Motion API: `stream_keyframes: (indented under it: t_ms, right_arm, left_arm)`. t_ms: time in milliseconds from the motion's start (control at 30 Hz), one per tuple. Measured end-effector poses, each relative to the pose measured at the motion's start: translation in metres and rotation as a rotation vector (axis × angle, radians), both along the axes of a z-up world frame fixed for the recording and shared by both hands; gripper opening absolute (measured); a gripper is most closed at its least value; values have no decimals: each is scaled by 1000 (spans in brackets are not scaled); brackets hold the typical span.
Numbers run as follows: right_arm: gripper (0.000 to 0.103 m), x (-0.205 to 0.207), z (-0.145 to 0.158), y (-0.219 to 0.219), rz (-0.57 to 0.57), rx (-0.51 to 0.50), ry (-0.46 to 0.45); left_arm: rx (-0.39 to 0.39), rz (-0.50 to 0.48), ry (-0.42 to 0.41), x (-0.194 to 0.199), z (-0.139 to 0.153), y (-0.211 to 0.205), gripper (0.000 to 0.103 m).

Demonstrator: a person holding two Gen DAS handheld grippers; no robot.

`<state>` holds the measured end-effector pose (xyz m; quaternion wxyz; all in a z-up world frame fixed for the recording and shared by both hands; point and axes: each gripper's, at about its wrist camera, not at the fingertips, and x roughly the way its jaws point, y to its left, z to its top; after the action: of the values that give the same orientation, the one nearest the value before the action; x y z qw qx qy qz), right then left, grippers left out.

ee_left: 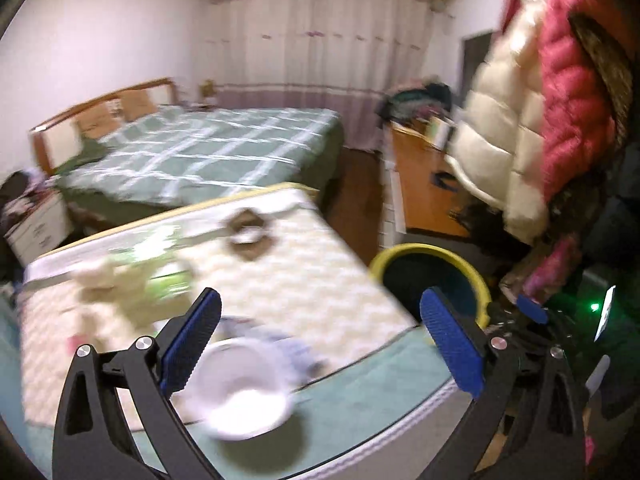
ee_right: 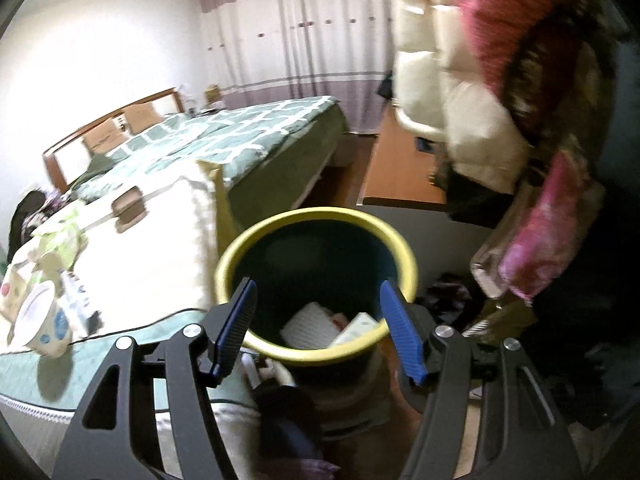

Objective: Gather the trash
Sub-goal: 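Move the left gripper back toward the table, then grasp the white-and-blue crumpled wrapper with the right gripper and lift it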

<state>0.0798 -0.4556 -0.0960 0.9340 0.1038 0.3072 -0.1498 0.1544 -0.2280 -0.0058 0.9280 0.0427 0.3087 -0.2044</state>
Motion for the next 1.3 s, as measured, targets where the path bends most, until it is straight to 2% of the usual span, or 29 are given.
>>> stream_keyframes:
  t_ms: [200,267,400,633,867,1000,1033,1067,1133,1267,1300]
  right_arm:
    - [62,20,4,51,146,33,-4]
    - [62,29,2,70,216,67,5]
    - [62,53,-5,109,332,58,48]
    - [62,87,-24,148,468,74,145]
    - [62,111,-29,177,528,17,205]
    - [61,127,-33,184,564,48,238]
    - [59,130,-35,185,570,56,249]
    - [53,132,-38,187,576,61,260]
    - [49,132,-40,190,572,44,262]
    - [12,129,-39,186,567,84,256]
    - [9,129,-40,185,566,96,255]
  left_arm:
    - [3,187,-42,-22,5,98,98]
    - [-9,224,-34,-26,1,122,98]
    - [-34,283,-14,-29,-8,160,98]
    - [-63,305,-5,-32,-17,180,98]
    - [-76,324,7,-29,-22,186,98]
    - [-81,326,20,-27,-25,186,98]
    - [-81,325,22,-27,-25,186,98]
    - [-80,323,25,-27,-26,185,98]
    - [-79,321,29,-26,-28,184,98]
    - [-80,320,37,-23,-31,184,98]
    - [-80,319,39,-23,-32,184,98]
